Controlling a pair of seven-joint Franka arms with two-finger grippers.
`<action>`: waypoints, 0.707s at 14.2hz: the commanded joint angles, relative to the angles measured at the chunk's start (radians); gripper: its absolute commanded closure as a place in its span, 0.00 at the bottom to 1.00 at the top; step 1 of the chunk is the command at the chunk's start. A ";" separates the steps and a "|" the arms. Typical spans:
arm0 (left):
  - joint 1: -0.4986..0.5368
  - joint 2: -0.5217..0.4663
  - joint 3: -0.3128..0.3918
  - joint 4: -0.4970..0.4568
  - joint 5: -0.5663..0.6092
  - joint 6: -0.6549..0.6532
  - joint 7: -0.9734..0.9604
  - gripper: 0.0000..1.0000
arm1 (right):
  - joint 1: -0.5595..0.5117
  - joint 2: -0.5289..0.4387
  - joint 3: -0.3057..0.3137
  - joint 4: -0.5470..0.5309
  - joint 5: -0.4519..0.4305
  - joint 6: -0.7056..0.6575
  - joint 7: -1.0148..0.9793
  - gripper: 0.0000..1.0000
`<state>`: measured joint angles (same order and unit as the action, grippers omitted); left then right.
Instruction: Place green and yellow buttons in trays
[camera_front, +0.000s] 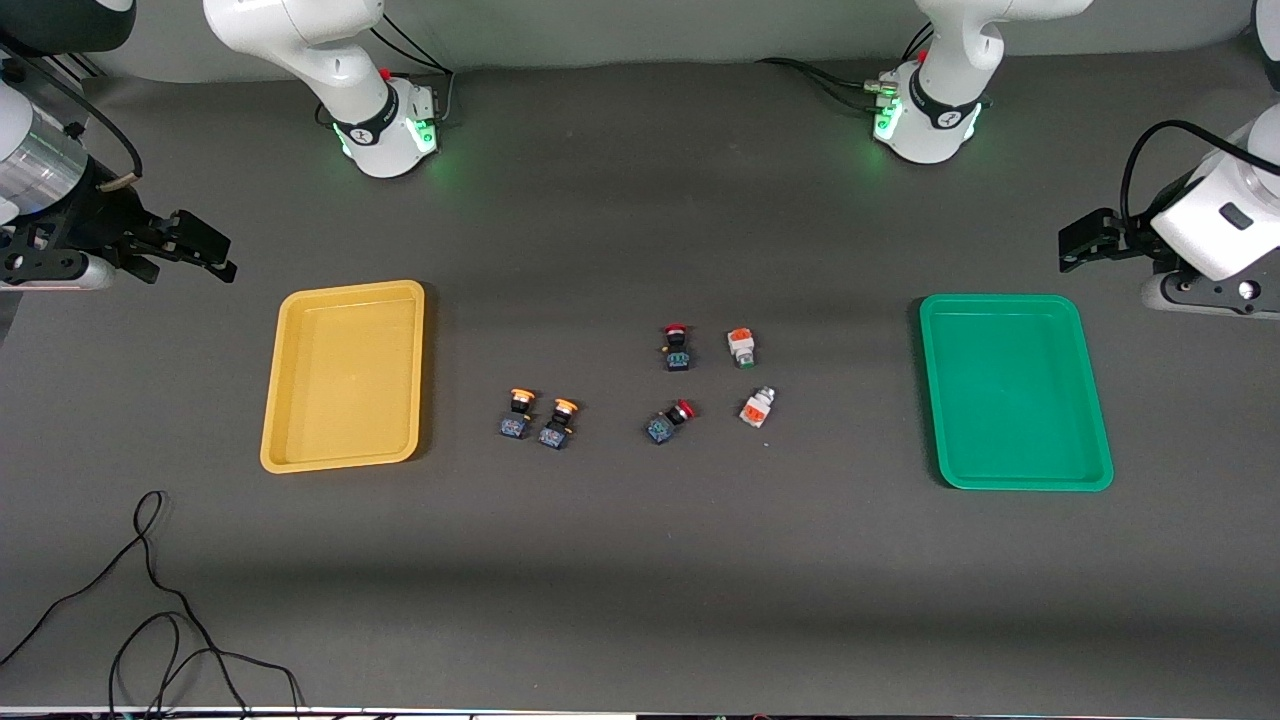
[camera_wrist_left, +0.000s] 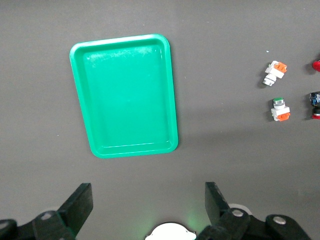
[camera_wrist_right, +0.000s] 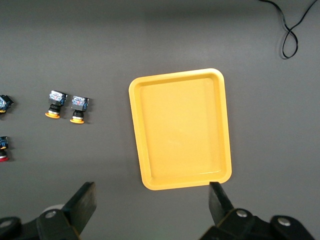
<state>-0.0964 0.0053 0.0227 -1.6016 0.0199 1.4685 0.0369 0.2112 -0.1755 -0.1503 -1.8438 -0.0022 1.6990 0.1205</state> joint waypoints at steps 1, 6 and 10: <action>-0.023 -0.008 0.026 0.006 -0.005 -0.017 0.009 0.00 | 0.002 0.004 0.005 0.024 0.007 -0.024 0.021 0.00; -0.023 -0.011 0.026 0.003 -0.006 -0.007 0.011 0.00 | 0.001 0.017 0.005 0.054 0.007 -0.024 0.019 0.00; -0.026 -0.008 0.026 0.005 -0.009 -0.014 0.009 0.00 | 0.017 0.027 0.009 0.095 0.016 -0.094 0.024 0.00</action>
<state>-0.1003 0.0053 0.0300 -1.6005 0.0194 1.4673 0.0373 0.2185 -0.1693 -0.1462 -1.7998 -0.0011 1.6581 0.1213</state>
